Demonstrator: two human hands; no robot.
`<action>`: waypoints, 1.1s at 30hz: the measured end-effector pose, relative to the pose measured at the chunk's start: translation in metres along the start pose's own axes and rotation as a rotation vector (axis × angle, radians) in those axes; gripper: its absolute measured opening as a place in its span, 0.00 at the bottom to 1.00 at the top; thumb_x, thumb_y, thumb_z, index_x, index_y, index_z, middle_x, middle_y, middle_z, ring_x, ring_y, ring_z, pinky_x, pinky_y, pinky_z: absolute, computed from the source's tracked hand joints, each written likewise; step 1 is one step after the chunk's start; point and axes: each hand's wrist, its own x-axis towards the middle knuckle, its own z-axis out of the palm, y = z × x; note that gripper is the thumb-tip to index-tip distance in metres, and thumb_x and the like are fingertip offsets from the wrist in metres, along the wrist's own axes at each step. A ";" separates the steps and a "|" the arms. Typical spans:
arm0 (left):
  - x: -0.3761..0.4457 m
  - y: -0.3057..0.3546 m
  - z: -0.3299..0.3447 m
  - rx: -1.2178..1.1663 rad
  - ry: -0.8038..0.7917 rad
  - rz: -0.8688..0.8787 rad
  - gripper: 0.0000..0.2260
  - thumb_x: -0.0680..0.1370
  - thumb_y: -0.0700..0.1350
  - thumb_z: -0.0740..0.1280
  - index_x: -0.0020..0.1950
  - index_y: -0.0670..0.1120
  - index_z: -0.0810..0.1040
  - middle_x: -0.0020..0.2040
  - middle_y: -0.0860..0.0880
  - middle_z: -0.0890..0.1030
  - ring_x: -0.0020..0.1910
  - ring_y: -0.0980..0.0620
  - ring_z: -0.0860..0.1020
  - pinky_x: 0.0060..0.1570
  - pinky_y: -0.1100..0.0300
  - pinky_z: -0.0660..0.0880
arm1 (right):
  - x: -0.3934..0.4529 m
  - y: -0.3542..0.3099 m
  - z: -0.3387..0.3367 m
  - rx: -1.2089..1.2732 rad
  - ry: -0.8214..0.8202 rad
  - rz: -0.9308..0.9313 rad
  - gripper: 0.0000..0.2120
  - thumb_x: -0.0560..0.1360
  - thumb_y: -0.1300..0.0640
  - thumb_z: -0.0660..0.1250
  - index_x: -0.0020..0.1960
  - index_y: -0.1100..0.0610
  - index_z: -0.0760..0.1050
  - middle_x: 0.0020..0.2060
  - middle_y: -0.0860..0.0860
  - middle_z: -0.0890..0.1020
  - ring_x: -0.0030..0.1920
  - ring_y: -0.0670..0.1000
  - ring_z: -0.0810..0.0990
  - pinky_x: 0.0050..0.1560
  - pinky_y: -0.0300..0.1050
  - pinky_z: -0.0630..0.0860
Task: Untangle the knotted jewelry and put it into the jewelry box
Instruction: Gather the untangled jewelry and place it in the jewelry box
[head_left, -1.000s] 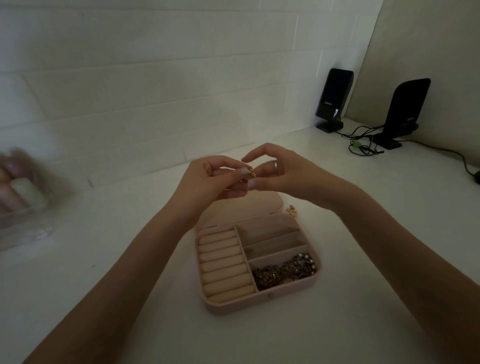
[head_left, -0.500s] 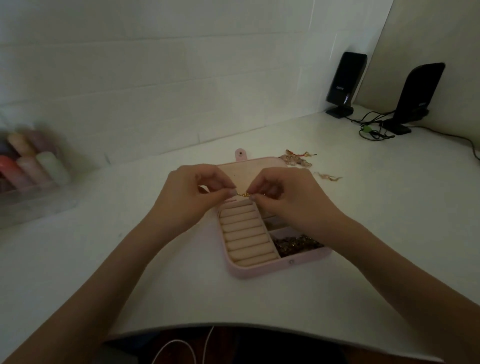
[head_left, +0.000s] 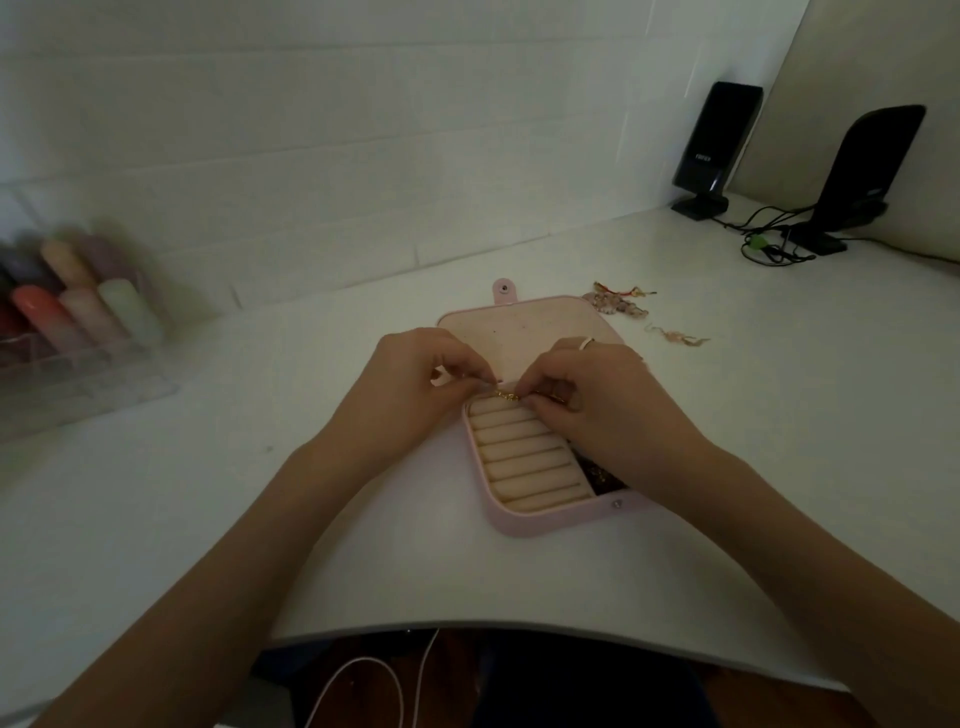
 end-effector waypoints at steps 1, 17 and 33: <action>0.000 0.000 0.000 0.032 0.008 0.021 0.05 0.71 0.39 0.74 0.43 0.49 0.85 0.40 0.54 0.82 0.40 0.58 0.77 0.43 0.69 0.70 | 0.000 0.000 0.000 -0.001 0.001 0.000 0.05 0.74 0.59 0.69 0.48 0.52 0.83 0.36 0.40 0.74 0.38 0.37 0.70 0.41 0.26 0.65; 0.002 0.005 -0.001 0.224 -0.043 0.205 0.03 0.71 0.43 0.69 0.42 0.46 0.83 0.37 0.53 0.79 0.40 0.52 0.76 0.41 0.58 0.73 | 0.001 0.005 0.002 0.062 0.019 0.003 0.06 0.73 0.60 0.70 0.46 0.51 0.83 0.37 0.42 0.76 0.39 0.41 0.72 0.43 0.28 0.66; 0.007 0.009 0.001 0.166 -0.090 0.049 0.03 0.71 0.38 0.73 0.41 0.46 0.83 0.41 0.51 0.79 0.39 0.58 0.74 0.43 0.63 0.70 | 0.000 0.005 -0.001 0.177 0.051 0.058 0.05 0.71 0.61 0.72 0.43 0.51 0.84 0.31 0.39 0.75 0.39 0.38 0.74 0.40 0.26 0.68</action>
